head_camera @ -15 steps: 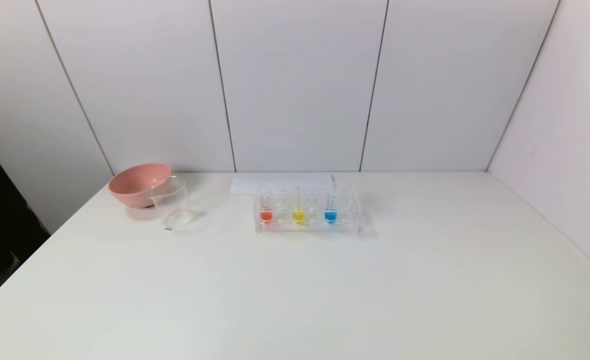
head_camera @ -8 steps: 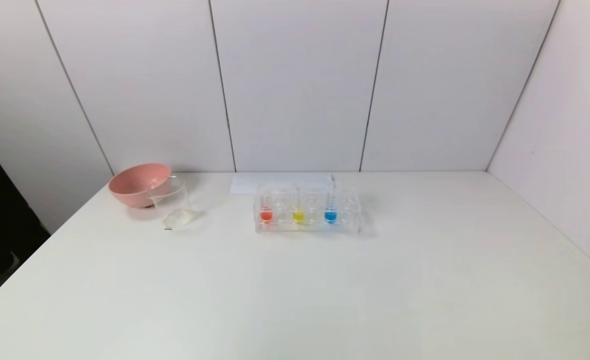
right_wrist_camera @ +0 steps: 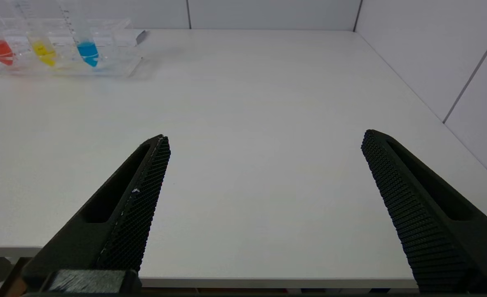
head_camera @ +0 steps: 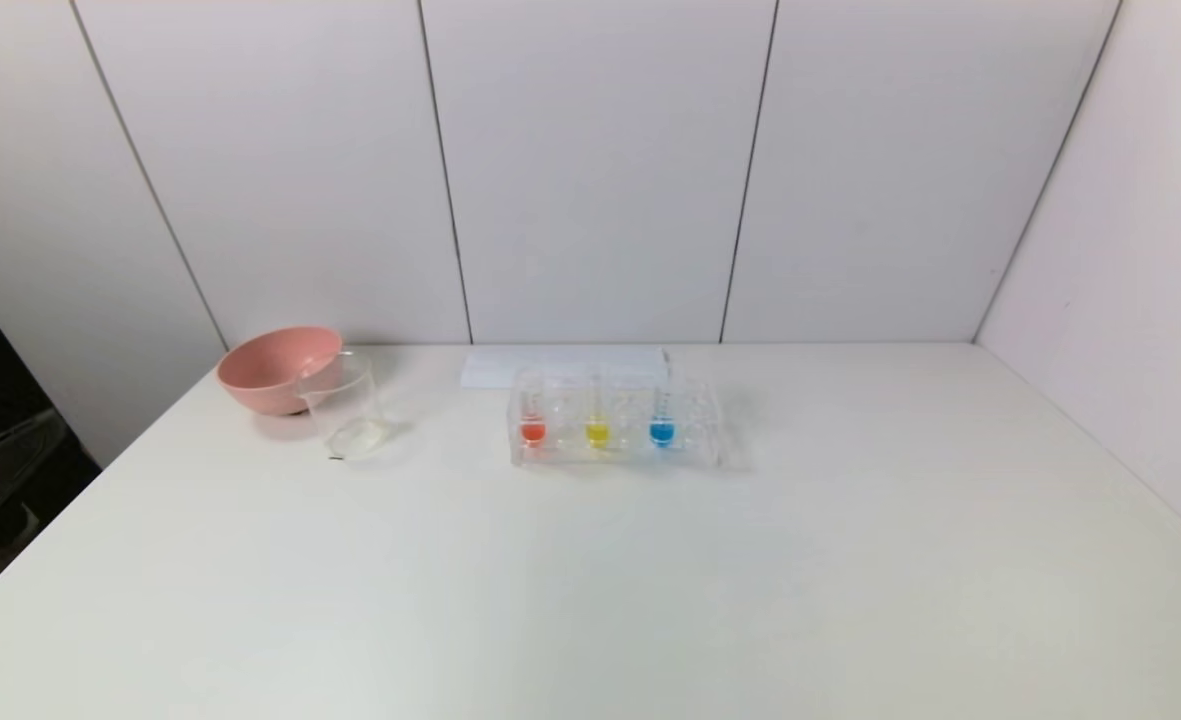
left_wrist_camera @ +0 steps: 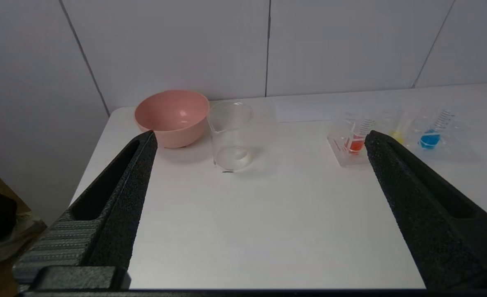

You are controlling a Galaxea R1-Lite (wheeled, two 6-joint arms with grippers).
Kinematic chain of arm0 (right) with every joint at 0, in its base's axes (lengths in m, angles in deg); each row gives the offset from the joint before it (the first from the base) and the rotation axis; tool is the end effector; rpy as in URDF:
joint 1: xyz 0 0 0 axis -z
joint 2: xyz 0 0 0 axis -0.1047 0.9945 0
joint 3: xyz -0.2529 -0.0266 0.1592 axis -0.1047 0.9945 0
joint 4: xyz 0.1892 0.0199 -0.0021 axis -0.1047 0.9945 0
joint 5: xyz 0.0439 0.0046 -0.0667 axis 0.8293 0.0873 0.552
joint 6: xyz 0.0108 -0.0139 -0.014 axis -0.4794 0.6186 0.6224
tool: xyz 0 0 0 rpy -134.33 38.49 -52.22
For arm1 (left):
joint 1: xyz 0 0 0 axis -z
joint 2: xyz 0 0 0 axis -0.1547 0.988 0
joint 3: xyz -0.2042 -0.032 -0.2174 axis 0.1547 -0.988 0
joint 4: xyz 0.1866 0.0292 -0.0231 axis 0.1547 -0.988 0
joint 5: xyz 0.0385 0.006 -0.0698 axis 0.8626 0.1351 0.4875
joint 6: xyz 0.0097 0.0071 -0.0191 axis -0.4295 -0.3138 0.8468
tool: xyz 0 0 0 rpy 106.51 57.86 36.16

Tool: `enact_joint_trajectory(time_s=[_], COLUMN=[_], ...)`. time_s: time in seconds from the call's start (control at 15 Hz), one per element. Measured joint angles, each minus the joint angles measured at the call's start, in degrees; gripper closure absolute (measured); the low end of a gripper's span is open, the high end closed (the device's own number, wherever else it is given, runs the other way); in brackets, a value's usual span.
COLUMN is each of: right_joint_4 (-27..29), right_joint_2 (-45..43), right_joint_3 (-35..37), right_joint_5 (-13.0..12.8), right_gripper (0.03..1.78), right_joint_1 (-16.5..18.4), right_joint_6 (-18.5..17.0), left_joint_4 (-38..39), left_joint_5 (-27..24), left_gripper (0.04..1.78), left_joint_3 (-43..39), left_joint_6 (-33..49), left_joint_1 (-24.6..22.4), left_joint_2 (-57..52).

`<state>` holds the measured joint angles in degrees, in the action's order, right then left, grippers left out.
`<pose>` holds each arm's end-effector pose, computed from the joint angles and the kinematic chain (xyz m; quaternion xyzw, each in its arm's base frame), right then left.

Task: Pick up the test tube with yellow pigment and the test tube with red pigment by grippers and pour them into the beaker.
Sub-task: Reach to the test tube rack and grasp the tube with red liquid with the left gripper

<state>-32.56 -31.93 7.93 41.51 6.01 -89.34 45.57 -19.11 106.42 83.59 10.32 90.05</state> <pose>-0.0229 -0.0001 0.0762 0.0014 -0.0005 -0.0018 1.0000 0.0728 -0.0038 0.2400 -0.0054 -0.0094 -0.0561 0.9984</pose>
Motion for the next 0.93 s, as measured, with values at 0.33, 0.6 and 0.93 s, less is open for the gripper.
enact_joint_trajectory(time_s=[0.33,0.6,0.93], right_joint_4=[0.0,0.0,0.0], right_joint_2=[0.0,0.0,0.0], right_joint_3=[0.0,0.0,0.0], right_joint_5=[0.0,0.0,-0.01], right_gripper=[0.11,0.11,0.11], right_joint_1=[0.0,0.0,0.0], right_joint_6=[-0.02,-0.02,0.0], left_joint_4=[10.67,20.86,37.97], left_joint_5=[-0.37,-0.22,0.27], left_gripper=[0.06,0.06,0.06], left_joint_3=[0.3,0.56,0.94], left_joint_6=[1.27,1.62,1.35], left_joint_1=[1.95,5.44,10.23], left_joint_2=[13.34,25.6,39.77])
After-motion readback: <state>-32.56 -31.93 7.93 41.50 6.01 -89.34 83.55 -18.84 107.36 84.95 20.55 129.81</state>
